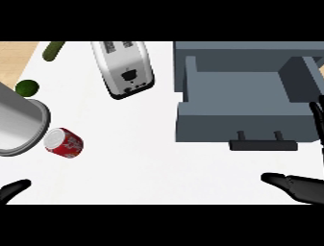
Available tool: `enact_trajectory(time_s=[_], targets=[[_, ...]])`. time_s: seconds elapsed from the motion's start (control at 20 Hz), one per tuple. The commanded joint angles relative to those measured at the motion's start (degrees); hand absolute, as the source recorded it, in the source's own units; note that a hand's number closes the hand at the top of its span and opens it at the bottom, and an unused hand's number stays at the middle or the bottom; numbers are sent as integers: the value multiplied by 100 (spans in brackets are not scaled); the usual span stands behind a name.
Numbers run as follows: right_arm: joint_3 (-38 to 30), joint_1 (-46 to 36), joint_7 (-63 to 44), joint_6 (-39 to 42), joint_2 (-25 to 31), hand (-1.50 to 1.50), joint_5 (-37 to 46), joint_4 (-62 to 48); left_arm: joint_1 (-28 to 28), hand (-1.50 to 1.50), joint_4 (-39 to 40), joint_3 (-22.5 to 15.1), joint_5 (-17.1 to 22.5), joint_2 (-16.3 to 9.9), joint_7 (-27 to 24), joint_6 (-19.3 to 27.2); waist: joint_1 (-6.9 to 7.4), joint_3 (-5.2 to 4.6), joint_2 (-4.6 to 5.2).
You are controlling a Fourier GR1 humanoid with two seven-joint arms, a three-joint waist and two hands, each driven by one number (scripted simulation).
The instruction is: Pick up the can, place it into the drawer and close the drawer
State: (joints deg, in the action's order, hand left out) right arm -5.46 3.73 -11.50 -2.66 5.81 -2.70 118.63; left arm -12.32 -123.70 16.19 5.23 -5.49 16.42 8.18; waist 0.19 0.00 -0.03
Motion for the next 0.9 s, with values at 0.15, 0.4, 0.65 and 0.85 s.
enact_trajectory(time_s=[0.15, 0.4, 0.65, 0.85], targets=[[-283, 94, 257, 177, 7, -150, -170, -269, 274, -150, 624, 207, 18, 8, -177, -114, -19, -1, 3], [-108, 212, 121, 104, -126, -150, 56, 54, 371, -150, 790, 48, -189, 98, -198, -139, -20, -1, 0], [-505, 590, 273, 516, 54, -150, -471, 224, 362, -150, 1354, -251, -501, 384, -535, -9, -45, -1, -2], [-534, 143, 256, 441, 89, -150, -299, -118, 808, -150, 1788, -200, -572, 251, -316, 133, -28, 0, 3]])
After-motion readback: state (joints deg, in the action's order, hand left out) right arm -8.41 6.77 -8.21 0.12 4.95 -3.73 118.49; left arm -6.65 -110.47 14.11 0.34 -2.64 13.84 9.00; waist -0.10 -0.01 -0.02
